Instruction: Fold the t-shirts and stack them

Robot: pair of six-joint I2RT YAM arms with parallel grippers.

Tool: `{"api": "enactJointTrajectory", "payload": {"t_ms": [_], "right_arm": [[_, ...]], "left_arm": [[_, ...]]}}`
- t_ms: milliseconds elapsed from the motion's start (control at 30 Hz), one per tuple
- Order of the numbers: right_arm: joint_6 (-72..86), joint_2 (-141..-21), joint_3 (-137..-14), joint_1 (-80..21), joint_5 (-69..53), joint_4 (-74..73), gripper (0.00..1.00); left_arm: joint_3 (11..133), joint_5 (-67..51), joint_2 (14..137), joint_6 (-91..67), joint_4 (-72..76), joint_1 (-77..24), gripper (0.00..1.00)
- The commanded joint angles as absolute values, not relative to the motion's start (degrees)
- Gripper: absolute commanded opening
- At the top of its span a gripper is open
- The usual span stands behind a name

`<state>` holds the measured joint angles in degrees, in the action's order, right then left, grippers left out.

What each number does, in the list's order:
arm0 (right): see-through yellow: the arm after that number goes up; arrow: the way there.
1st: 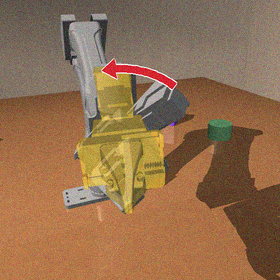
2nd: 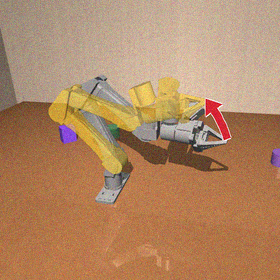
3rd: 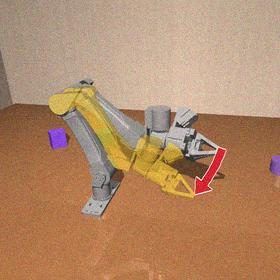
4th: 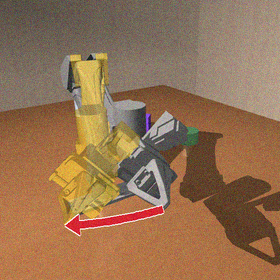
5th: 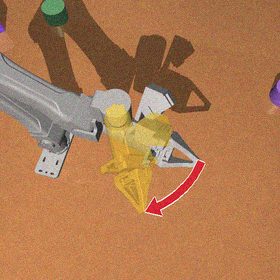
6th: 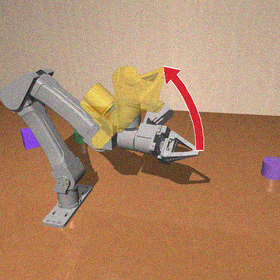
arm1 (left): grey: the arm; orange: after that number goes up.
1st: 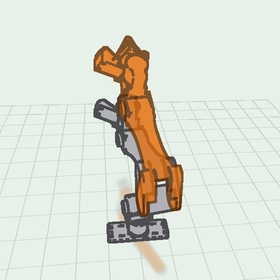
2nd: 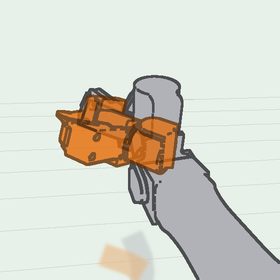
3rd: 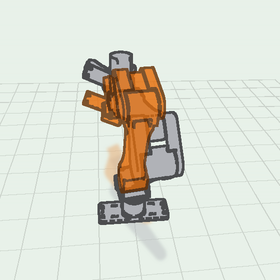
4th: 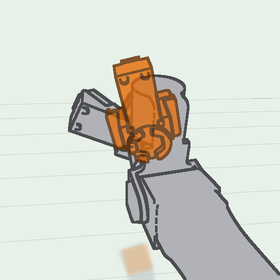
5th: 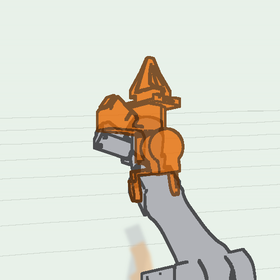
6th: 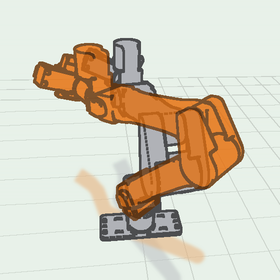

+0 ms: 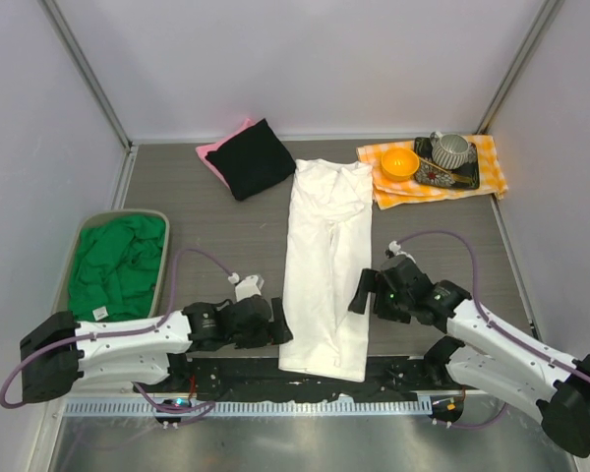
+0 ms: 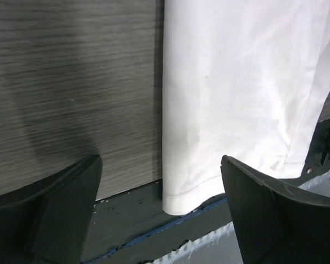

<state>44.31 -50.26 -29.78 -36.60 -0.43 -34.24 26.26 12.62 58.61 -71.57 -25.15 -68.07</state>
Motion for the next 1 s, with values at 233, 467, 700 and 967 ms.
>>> {"api": "enactJointTrajectory", "payload": {"t_ms": [233, 467, 700, 967], "right_arm": [[59.6, -39.1, -21.4, -44.6, -2.0, -40.6, 0.91], [60.7, -37.4, -19.4, -45.7, -3.0, -43.2, 0.9], [61.9, -37.3, -18.8, -46.4, -4.8, -42.9, 0.9], [64.3, -38.8, -17.8, -49.9, -9.0, -38.5, 0.84]], "left_arm": [[21.8, 1.4, 63.0, -74.4, -8.8, -69.2, 0.93], [18.6, -1.9, 60.7, -77.4, -9.3, -73.1, 0.9], [13.6, -0.5, 53.5, -81.5, -12.5, -75.1, 0.88], [12.0, 2.9, 57.5, -81.7, -8.5, -75.1, 0.88]]}}
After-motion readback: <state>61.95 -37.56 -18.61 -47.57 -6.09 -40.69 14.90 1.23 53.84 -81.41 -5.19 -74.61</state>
